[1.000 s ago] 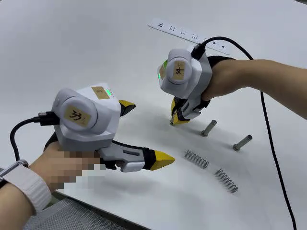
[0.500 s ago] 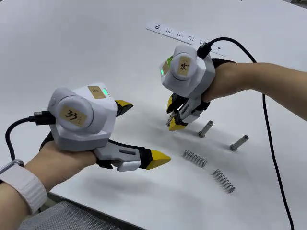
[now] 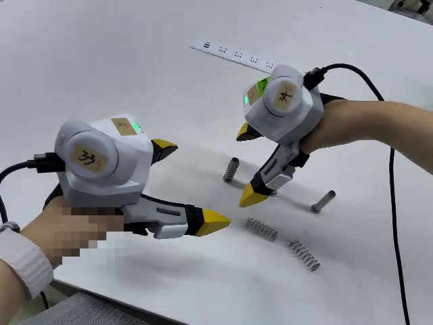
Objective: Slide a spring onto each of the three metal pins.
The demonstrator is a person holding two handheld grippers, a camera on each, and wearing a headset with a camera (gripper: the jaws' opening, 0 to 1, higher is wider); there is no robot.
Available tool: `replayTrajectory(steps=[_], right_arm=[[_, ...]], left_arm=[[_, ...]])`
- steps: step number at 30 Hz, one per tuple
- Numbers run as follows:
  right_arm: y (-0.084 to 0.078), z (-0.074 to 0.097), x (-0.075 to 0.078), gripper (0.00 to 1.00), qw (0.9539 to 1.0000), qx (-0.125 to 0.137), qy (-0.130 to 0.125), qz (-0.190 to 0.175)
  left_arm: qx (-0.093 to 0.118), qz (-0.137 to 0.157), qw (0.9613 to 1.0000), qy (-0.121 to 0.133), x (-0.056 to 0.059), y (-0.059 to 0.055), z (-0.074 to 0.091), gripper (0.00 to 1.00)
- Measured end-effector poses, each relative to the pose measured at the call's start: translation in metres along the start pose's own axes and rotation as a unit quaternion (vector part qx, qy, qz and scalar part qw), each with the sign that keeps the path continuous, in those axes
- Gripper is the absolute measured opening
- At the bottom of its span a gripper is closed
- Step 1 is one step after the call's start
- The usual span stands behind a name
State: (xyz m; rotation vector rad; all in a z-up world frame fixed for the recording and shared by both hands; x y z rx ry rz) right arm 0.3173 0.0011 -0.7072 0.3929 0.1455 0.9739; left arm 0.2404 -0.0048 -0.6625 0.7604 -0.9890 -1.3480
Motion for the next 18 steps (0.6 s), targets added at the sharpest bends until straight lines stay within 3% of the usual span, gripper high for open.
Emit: replayTrajectory(steps=[4, 18], right_arm=[[-0.003, 0.006, -0.006, 0.99, 0.9998, 0.012, -0.011, -0.015], [-0.013, 0.030, -0.016, 0.99, 0.9958, 0.056, -0.035, -0.063]], left_arm=[[0.000, -0.003, 1.0000, -0.003, 0.002, 0.003, 0.000, 0.91], [-0.002, -0.013, 0.9999, -0.011, 0.002, 0.011, 0.000, 0.92]])
Point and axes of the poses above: the centre of the closed fingertips' face, and the gripper's own axes: z roughly backward along the fingers, x roughly to its right, y roughly out of its top, the point moved 1 cm from there along z, roughly backward along the fingers, and after that the axes turned 1 degree about -y, right-handed, at the moved point
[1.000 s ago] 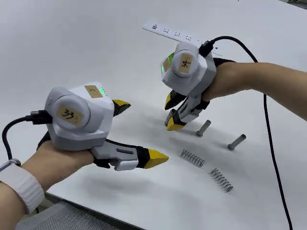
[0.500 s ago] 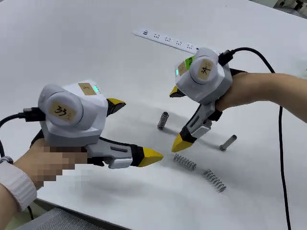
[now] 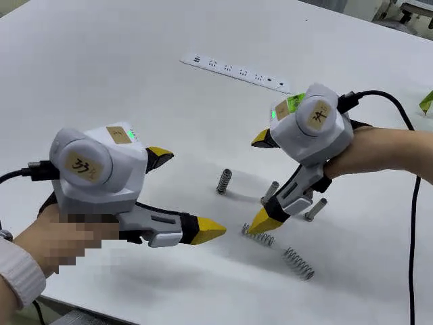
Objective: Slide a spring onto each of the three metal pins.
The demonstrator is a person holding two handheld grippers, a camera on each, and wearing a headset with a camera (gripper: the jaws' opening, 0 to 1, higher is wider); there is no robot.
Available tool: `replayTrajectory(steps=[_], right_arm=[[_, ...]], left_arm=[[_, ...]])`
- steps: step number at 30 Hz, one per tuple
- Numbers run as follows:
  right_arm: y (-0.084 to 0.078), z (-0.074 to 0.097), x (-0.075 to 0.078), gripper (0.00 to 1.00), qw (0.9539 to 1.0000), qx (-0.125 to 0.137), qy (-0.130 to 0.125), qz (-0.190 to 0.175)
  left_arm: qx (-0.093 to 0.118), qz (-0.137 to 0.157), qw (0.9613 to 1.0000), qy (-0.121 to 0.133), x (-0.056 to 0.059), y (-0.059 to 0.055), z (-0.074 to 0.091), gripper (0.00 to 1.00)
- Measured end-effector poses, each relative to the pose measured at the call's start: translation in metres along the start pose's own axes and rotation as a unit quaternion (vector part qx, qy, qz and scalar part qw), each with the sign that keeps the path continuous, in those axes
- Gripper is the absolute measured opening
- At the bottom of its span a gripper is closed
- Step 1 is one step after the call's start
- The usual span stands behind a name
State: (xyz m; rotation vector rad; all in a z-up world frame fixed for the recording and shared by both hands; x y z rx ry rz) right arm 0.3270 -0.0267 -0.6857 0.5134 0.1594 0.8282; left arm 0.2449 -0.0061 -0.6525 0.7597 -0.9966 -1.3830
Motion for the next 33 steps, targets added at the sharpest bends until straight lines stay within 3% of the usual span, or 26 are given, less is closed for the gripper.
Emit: replayTrajectory(steps=[13, 23, 33], right_arm=[[-0.031, 0.027, -0.013, 0.99, 0.9973, 0.030, -0.034, -0.058], [-0.053, 0.049, -0.029, 0.99, 0.9897, 0.053, -0.069, -0.114], [-0.074, 0.060, -0.044, 0.99, 0.9809, 0.067, -0.098, -0.154]], left_arm=[[-0.010, -0.014, 0.9997, -0.017, 0.004, 0.004, -0.004, 0.92], [-0.017, -0.024, 0.9992, -0.028, 0.006, 0.004, -0.007, 0.93], [-0.034, -0.022, 0.9987, -0.031, 0.006, -0.004, -0.003, 0.98]])
Point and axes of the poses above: the centre of the closed fingertips' face, and the gripper's own axes: z roughly backward along the fingers, x roughly to its right, y roughly out of its top, the point moved 1 cm from there along z, roughly backward along the fingers, and after that the axes turned 1 degree about -y, right-handed, at the moved point
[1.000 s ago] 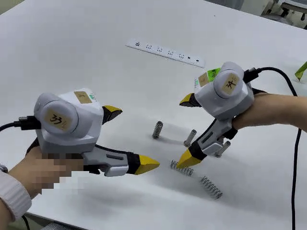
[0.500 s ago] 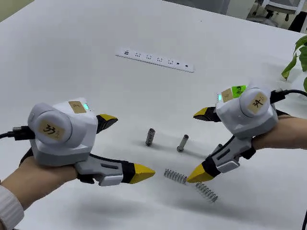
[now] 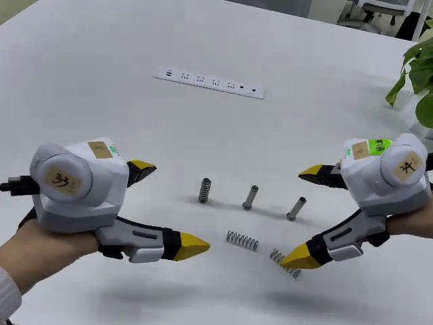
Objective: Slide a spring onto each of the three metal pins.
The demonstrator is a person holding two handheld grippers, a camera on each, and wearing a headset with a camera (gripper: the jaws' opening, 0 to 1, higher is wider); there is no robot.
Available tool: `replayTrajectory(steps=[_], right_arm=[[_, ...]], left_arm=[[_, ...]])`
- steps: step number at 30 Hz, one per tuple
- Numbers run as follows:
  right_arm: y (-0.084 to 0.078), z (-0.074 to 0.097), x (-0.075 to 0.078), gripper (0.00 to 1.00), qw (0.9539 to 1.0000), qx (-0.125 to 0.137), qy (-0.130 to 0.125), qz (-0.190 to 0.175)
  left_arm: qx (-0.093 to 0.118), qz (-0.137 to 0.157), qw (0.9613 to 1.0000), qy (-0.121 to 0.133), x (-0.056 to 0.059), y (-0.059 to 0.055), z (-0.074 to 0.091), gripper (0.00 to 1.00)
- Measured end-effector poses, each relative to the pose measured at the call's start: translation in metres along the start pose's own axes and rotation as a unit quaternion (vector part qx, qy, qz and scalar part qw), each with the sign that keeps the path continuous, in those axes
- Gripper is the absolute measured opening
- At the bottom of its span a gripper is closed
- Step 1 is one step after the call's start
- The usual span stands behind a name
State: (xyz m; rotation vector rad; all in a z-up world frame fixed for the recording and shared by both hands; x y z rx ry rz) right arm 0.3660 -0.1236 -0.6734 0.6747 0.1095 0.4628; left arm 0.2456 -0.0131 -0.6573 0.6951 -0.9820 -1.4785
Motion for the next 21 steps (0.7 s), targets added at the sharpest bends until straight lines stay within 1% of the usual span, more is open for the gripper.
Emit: replayTrajectory(steps=[1, 7, 11, 13, 15, 21], right_arm=[[-0.001, 0.001, 0.000, 0.99, 0.9999, 0.006, -0.005, -0.006], [-0.010, 0.008, -0.003, 0.99, 0.9991, 0.017, -0.022, -0.031], [-0.016, 0.014, -0.004, 0.99, 0.9972, 0.031, -0.039, -0.056], [-0.021, 0.017, -0.004, 0.99, 0.9963, 0.034, -0.045, -0.065], [-0.025, 0.019, -0.005, 0.99, 0.9957, 0.035, -0.048, -0.070], [-0.039, 0.026, -0.011, 0.99, 0.9931, 0.039, -0.064, -0.090]], left_arm=[[-0.001, 0.002, 1.0000, -0.003, 0.001, -0.001, 0.000, 0.99], [-0.003, 0.010, 0.9999, -0.006, 0.002, -0.002, 0.000, 1.00], [-0.008, 0.011, 0.9999, -0.008, 0.004, -0.004, 0.001, 1.00], [-0.007, 0.014, 0.9998, -0.009, 0.004, -0.004, 0.001, 1.00], [-0.008, 0.014, 0.9998, -0.010, 0.005, -0.005, 0.001, 1.00], [-0.022, 0.006, 0.9996, -0.018, 0.010, -0.010, 0.001, 1.00]])
Point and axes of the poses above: the centre of the closed fingertips' face, and the gripper's own axes: z roughly backward along the fingers, x roughly to its right, y roughly out of its top, the point moved 1 cm from there along z, roughly backward along the fingers, and after that the axes turned 1 degree about -y, right-handed, at the moved point
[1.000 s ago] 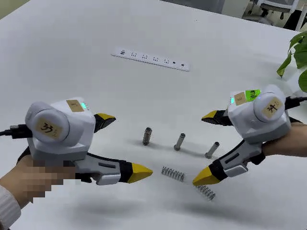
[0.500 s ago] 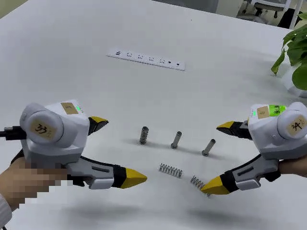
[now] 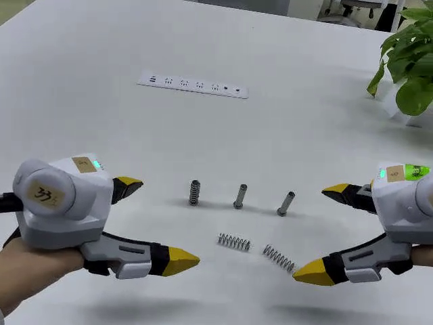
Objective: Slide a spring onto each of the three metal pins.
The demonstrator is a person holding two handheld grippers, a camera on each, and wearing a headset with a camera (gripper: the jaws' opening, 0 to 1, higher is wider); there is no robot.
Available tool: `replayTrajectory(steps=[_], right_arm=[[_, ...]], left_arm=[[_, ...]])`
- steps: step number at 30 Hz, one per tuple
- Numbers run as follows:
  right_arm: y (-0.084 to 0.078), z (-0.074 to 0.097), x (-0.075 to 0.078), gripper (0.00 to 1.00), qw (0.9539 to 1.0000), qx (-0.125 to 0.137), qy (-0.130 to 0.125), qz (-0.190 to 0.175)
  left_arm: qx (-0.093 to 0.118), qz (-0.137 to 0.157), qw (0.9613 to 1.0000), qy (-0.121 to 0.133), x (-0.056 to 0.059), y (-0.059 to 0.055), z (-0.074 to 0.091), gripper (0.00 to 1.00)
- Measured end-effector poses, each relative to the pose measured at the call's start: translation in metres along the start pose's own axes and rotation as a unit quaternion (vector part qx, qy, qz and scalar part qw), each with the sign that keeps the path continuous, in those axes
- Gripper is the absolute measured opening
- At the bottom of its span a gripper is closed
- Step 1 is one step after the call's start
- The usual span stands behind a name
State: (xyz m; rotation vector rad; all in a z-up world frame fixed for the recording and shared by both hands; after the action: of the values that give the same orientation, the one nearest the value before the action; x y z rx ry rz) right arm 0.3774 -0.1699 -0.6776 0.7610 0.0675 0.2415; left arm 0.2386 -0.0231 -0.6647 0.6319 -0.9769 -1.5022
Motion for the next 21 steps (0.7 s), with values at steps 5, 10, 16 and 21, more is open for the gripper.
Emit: replayTrajectory(steps=[5, 10, 16, 21], right_arm=[[-0.009, 0.005, 0.000, 0.99, 0.9998, 0.008, -0.008, -0.016], [-0.017, 0.008, -0.003, 0.99, 0.9996, 0.012, -0.011, -0.024], [-0.024, 0.006, -0.010, 0.98, 0.9991, 0.018, -0.009, -0.036], [-0.032, 0.001, -0.017, 0.98, 0.9987, 0.019, -0.006, -0.046]], left_arm=[[-0.012, -0.010, 0.9998, -0.009, 0.004, -0.002, -0.003, 1.00], [-0.027, -0.022, 0.9991, -0.025, 0.008, -0.003, -0.008, 0.97], [-0.041, -0.037, 0.9973, -0.049, 0.016, -0.003, -0.018, 0.91], [-0.042, -0.054, 0.9952, -0.071, 0.024, -0.002, -0.031, 0.79]])
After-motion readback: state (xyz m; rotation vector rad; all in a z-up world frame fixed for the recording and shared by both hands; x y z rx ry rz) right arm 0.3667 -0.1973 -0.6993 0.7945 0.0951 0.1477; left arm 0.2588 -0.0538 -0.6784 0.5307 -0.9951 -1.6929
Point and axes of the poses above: the centre of the closed fingertips' face, and the gripper's own axes: z roughly backward along the fingers, x roughly to its right, y roughly out of its top, the point moved 1 cm from there along z, roughly backward along the fingers, and after that the axes turned 1 degree about -y, right-handed, at the moved point
